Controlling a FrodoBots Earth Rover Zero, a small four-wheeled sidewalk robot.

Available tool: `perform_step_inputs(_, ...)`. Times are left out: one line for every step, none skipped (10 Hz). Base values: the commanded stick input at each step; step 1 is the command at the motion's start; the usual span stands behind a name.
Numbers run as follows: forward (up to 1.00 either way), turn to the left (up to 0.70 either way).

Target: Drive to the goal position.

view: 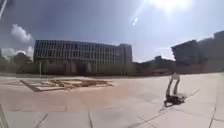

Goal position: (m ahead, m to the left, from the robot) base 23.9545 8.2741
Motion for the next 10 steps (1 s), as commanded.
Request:
perform_step_inputs(0.7, 0.05)
perform_step_inputs(0.7, 0.05)
perform_step_inputs(0.7, 0.05)
perform_step_inputs(0.7, 0.05)
perform_step_inputs(0.7, 0.05)
perform_step_inputs(0.7, 0.05)
perform_step_inputs(0.7, 0.05)
perform_step_inputs(0.7, 0.05)
perform_step_inputs(0.7, 0.01)
perform_step_inputs(0.7, -0.06)
